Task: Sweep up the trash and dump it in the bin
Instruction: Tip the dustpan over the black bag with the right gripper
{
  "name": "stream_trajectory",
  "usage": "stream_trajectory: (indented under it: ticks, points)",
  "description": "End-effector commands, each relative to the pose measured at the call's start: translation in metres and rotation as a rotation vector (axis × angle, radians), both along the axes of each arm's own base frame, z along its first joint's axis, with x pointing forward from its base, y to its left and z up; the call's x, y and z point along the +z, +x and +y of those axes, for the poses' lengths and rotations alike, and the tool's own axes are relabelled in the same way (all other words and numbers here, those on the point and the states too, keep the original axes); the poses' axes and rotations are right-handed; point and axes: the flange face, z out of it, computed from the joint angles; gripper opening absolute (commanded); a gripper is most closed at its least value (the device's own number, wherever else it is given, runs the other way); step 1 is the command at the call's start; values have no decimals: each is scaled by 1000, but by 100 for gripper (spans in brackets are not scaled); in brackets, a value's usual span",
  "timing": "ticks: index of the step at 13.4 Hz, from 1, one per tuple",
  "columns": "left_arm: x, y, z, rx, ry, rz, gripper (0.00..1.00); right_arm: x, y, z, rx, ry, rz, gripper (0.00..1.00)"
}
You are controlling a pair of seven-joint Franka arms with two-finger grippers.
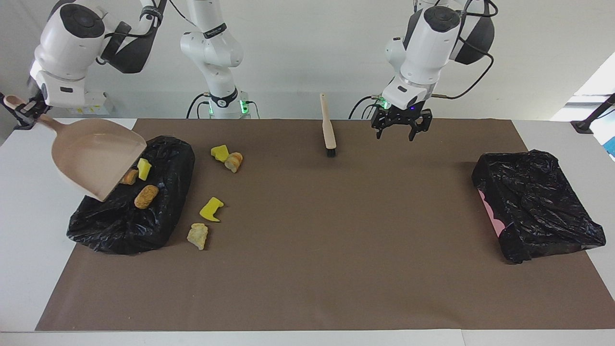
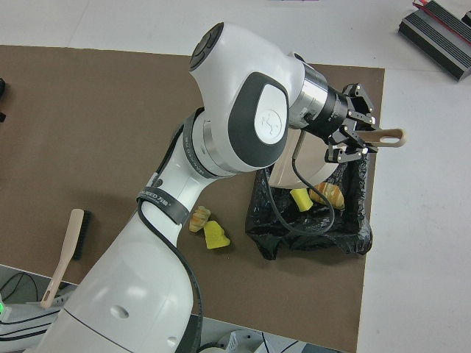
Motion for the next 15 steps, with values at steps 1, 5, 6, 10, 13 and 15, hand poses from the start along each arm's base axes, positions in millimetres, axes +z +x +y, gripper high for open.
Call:
stream_trajectory:
  ticks: [1, 5, 6, 10, 13, 15]
  points:
    - [38, 17, 27, -27, 20, -18, 100, -13, 6, 30, -40, 131, -17, 0]
    - [82, 20, 96, -76, 39, 25, 100, -53, 30, 93, -177, 299, -78, 0]
    - [89, 20, 105, -73, 38, 21, 100, -63, 34, 108, -229, 336, -95, 0]
    - [92, 18, 115, -54, 34, 36, 100, -101, 45, 174, -435, 459, -125, 0]
    - [97, 15, 116, -52, 41, 26, 100, -102, 41, 209, -604, 516, -144, 0]
    - [96, 14, 116, -53, 41, 29, 100, -102, 35, 233, -724, 519, -169, 0]
